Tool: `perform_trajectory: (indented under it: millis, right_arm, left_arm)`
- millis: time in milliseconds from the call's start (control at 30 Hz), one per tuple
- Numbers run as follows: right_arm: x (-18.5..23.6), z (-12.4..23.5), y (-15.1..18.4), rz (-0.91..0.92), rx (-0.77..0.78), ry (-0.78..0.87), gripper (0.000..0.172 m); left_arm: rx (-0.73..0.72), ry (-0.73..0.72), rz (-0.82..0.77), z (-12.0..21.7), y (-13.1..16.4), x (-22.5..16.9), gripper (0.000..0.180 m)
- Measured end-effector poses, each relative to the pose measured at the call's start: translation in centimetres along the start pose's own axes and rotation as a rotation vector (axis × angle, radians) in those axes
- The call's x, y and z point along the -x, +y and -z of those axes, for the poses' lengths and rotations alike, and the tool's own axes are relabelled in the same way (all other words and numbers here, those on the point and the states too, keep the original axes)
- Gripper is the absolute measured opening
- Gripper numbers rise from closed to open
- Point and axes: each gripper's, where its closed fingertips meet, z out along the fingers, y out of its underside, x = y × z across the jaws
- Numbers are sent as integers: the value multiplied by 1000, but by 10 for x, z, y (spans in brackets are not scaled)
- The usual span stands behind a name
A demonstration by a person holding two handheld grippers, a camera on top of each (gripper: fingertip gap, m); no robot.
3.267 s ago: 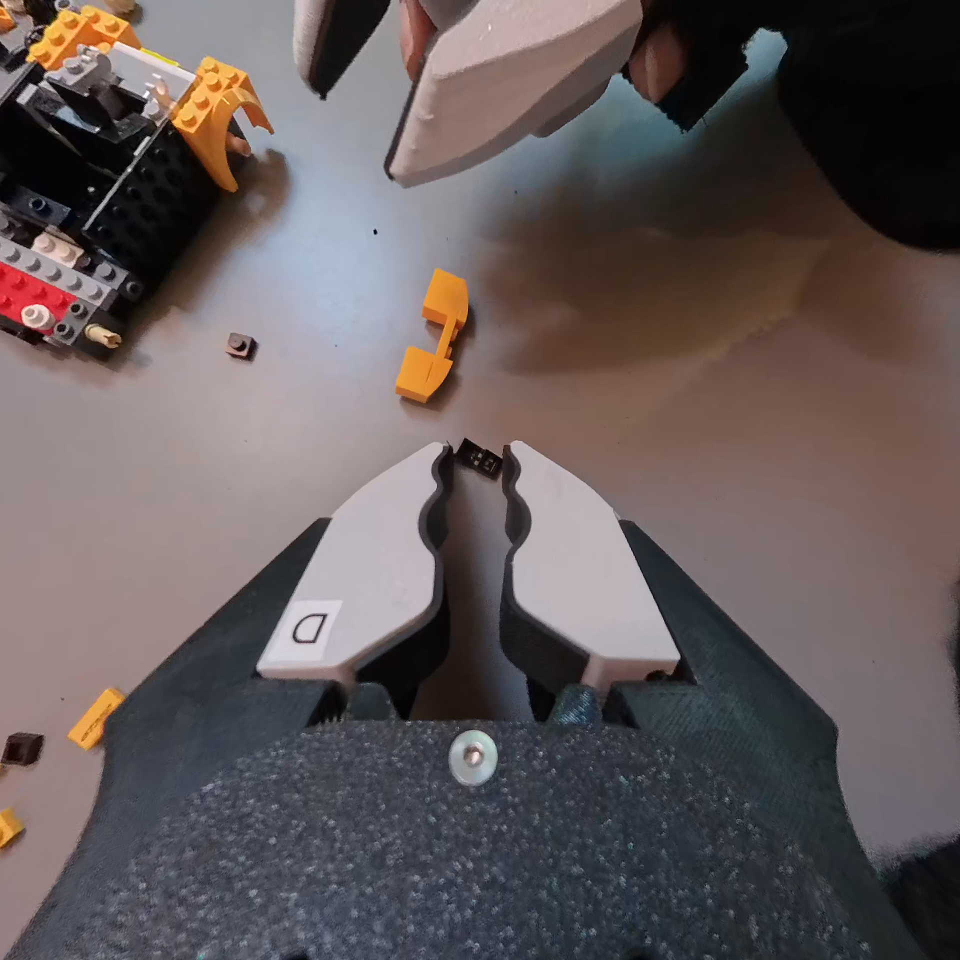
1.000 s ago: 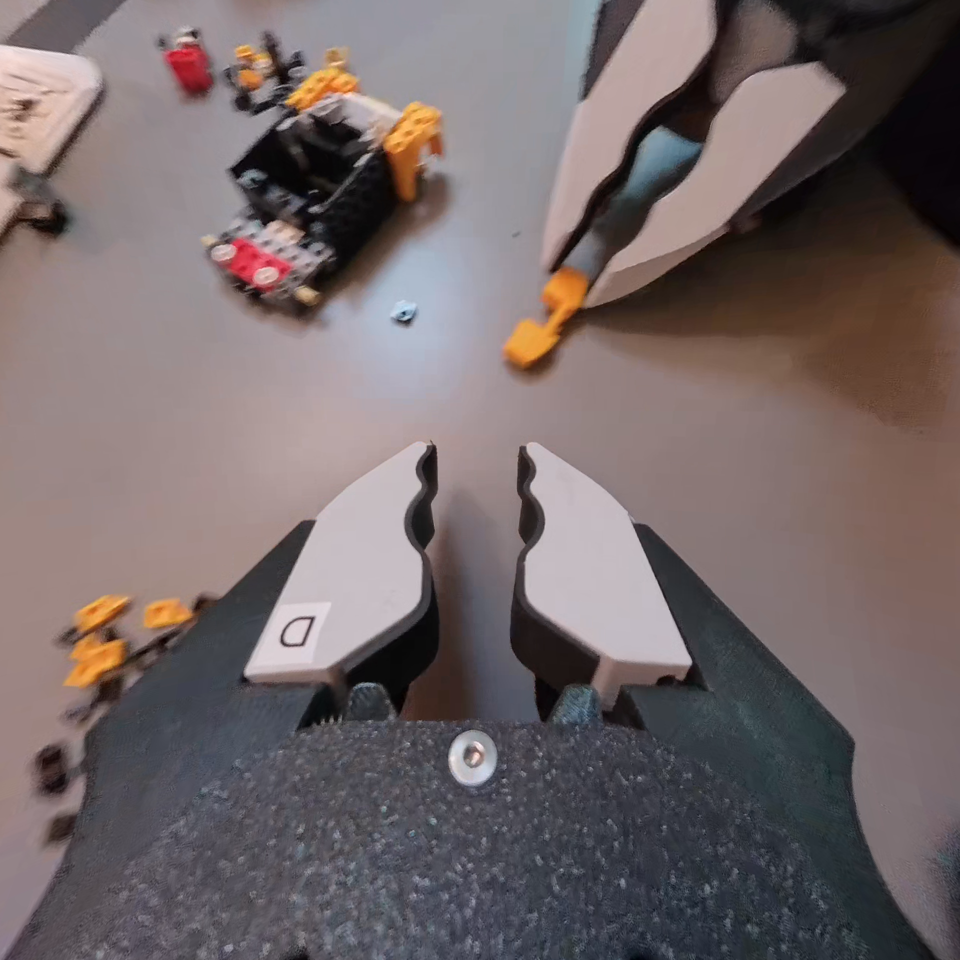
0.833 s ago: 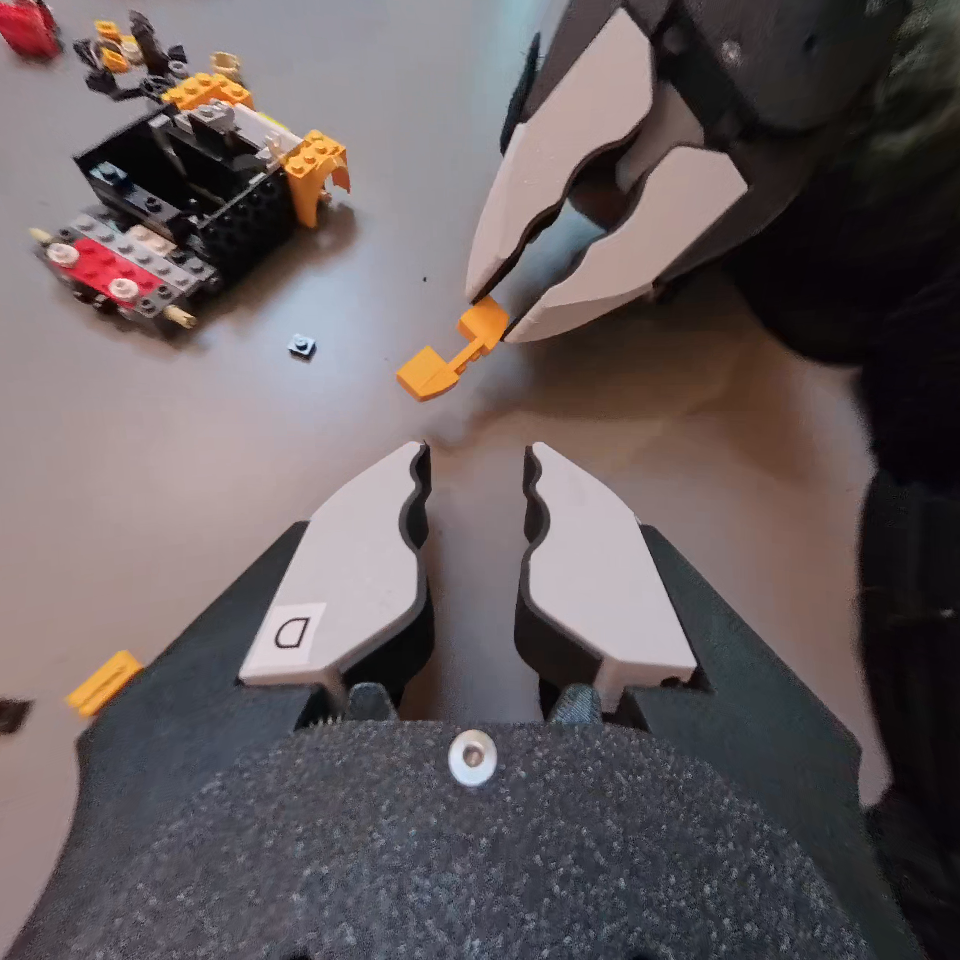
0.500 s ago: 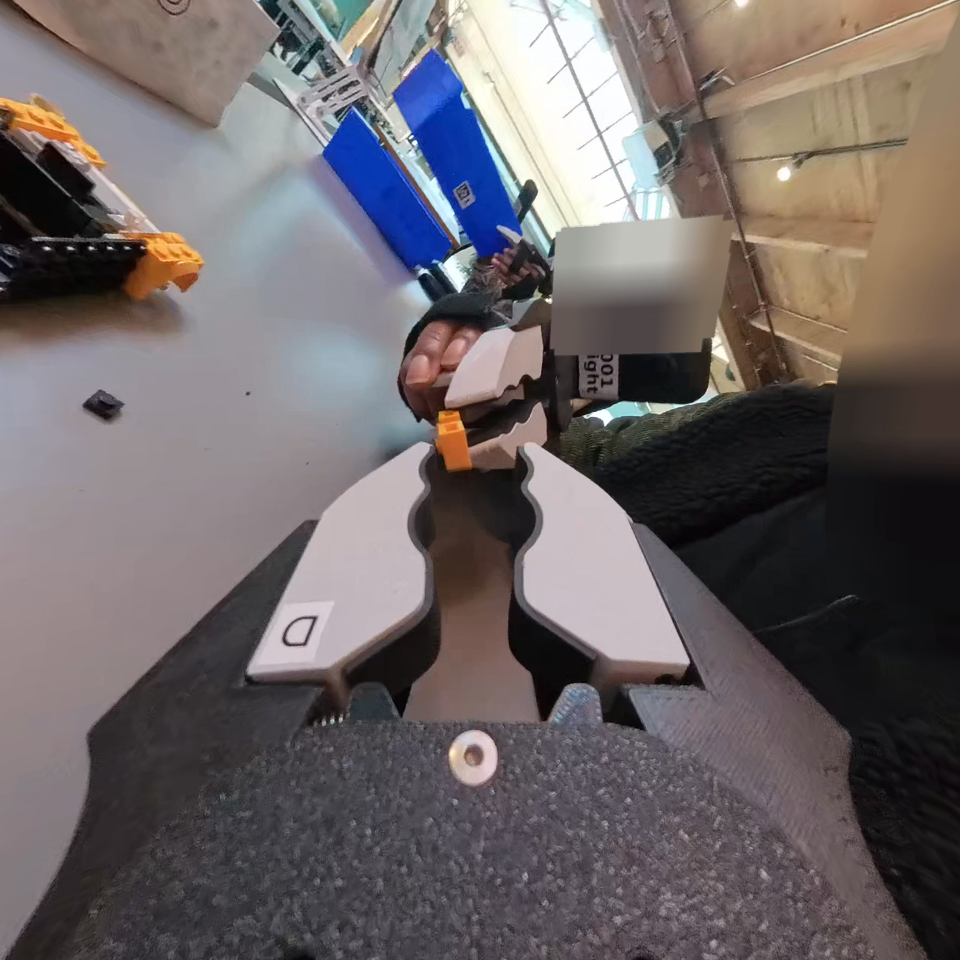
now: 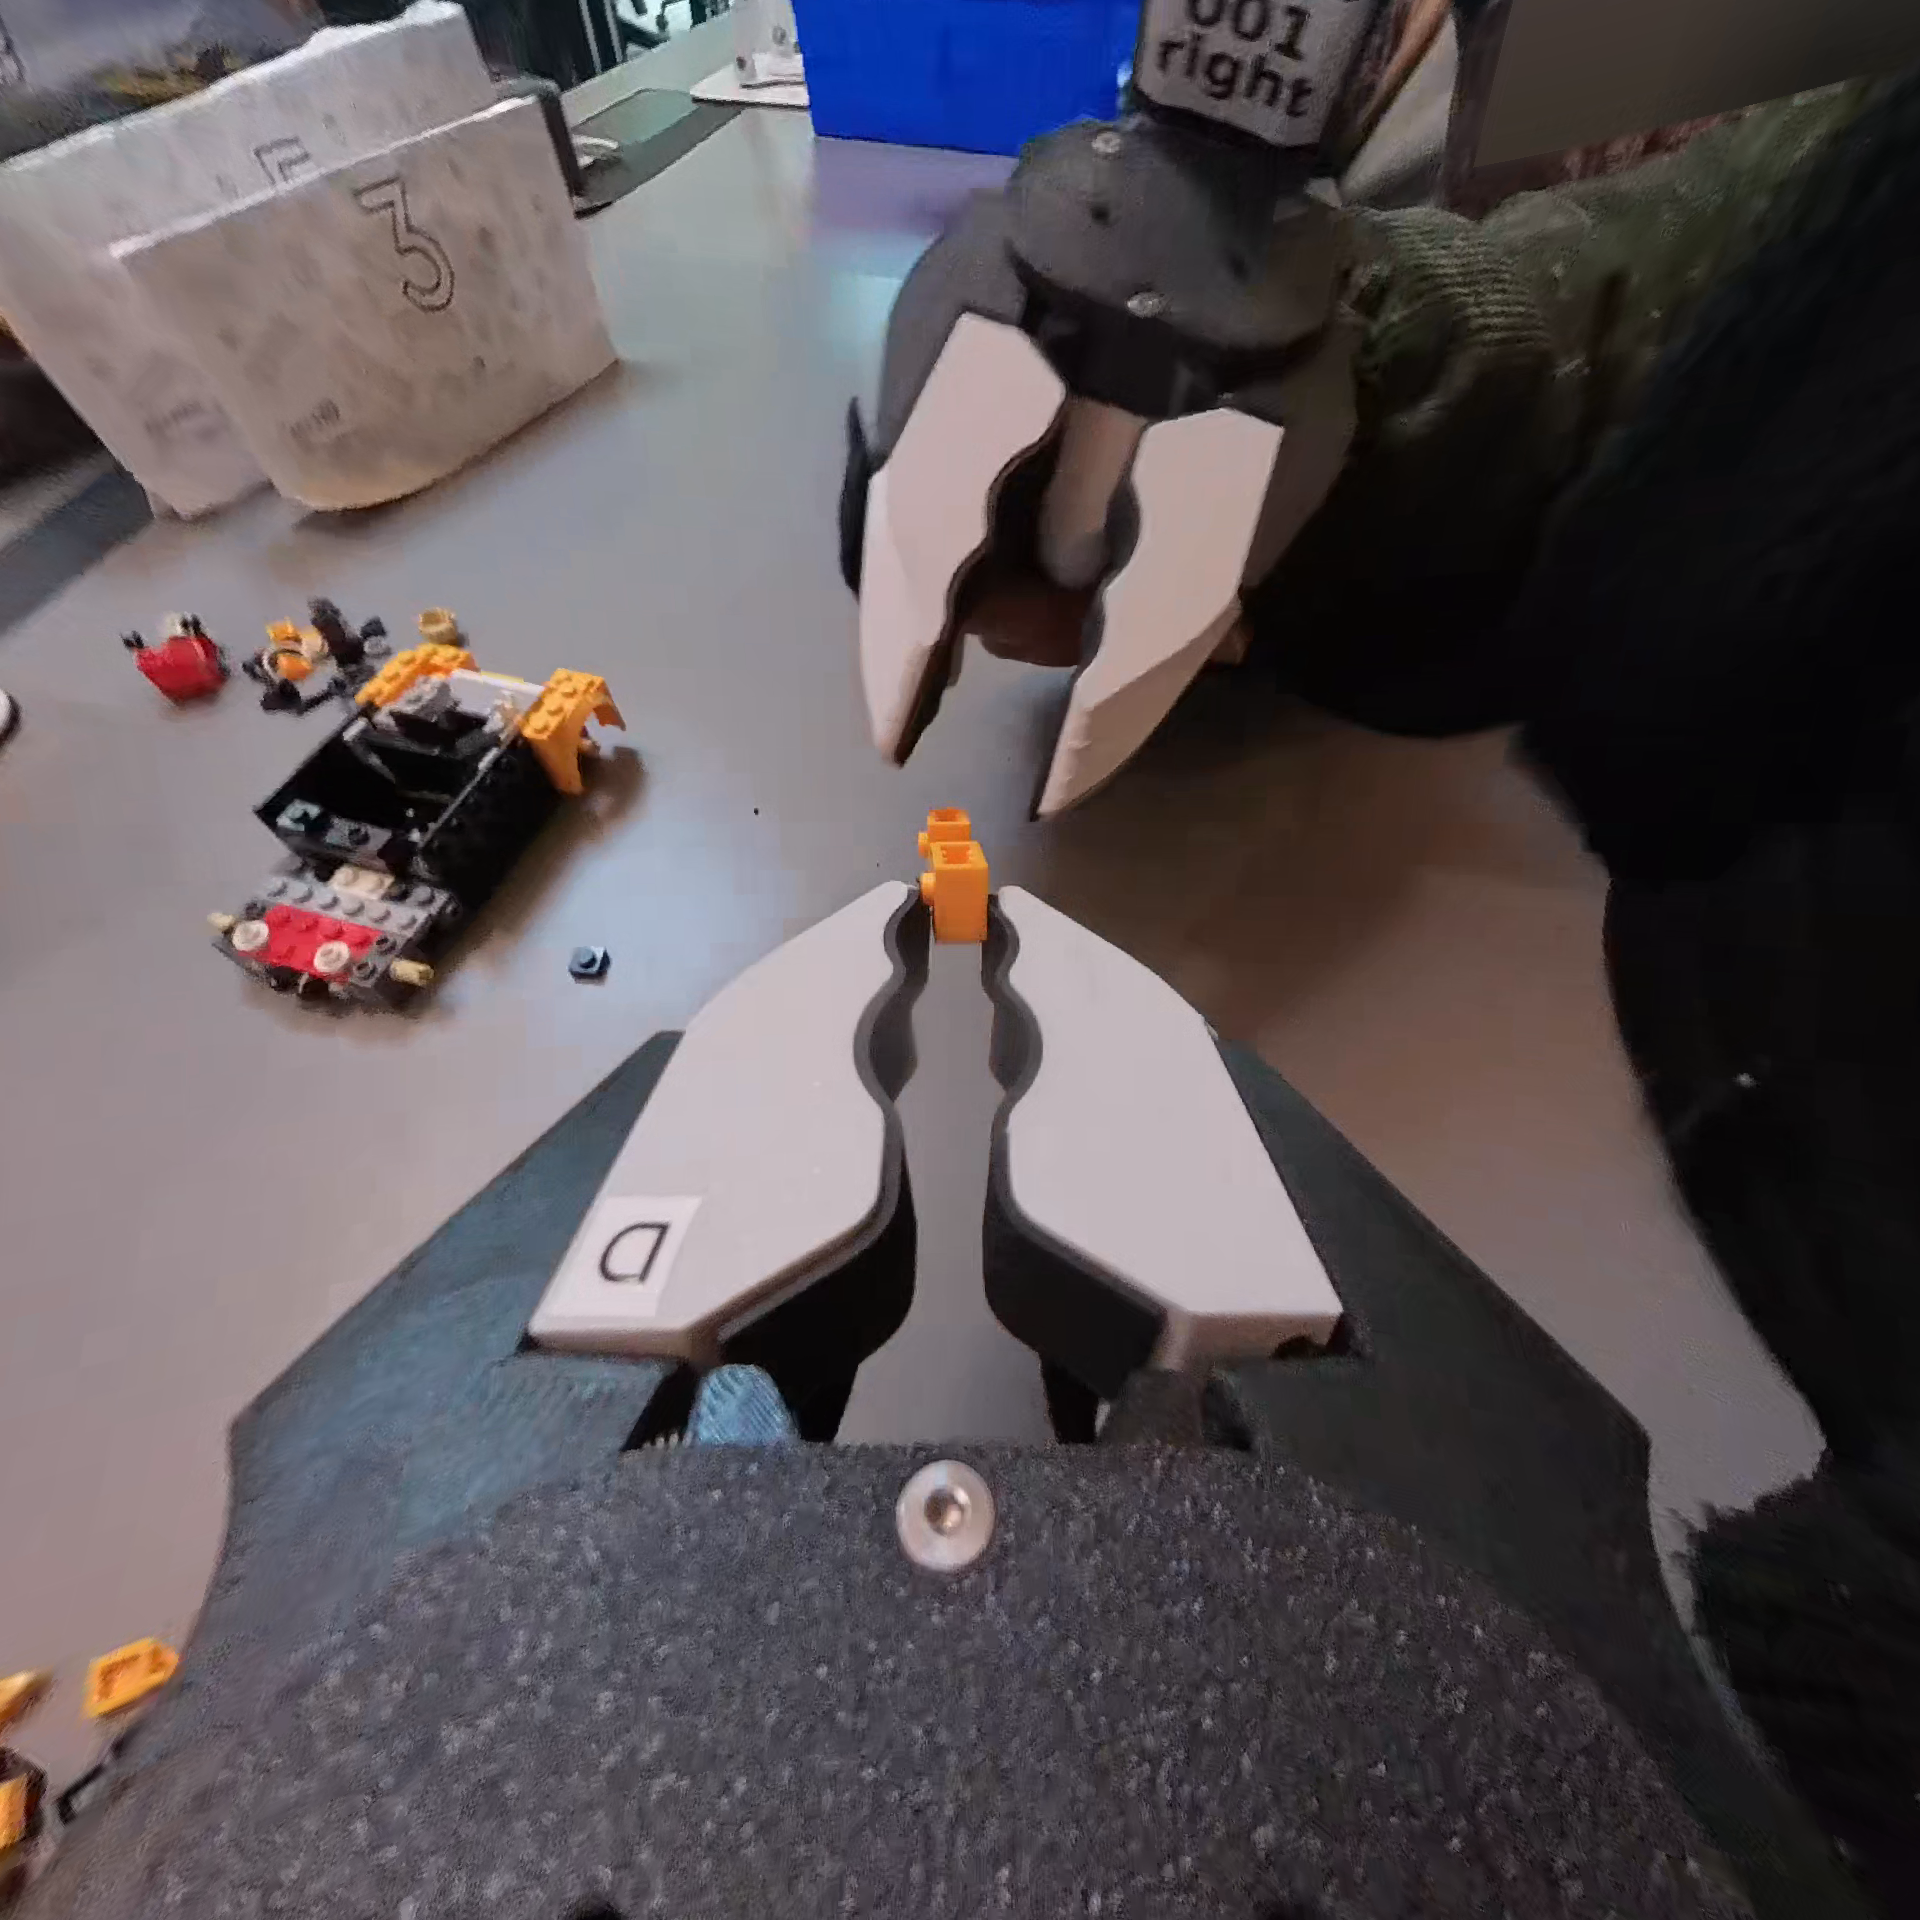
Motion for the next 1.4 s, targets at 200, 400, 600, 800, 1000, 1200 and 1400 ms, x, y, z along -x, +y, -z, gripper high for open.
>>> perform_trajectory:
  millis: [200, 400, 600, 800, 1000, 1200, 1400]
  right_arm:
    - [12, -9, 14, 56, 82, -35, 15]
    - [16, -11, 17, 93, 102, -39, 13]
    - [21, -11, 12, 147, 76, -37, 10]
    - [23, -12, 14, 174, 96, -38, 10]
    - [24, -12, 15, 250, 107, -15, 10]
    - [24, -11, 0, 511, 96, 118, 9]
    - [16, -11, 6, 374, 91, 109, 10]
  left_arm:
    - [46, -4, -102, -4, 5, -7, 9]
    - [60, 14, -104, -6, 7, -11, 9]
    - [63, 2, -158, -10, 7, -17, 9]
    - [131, -52, -263, -9, 11, -17, 9]
    - [154, -29, -207, -9, 15, -17, 9]
    - [128, 17, 126, -4, 19, -2, 9]
    - [29, 35, 249, 7, 9, 7, 9]
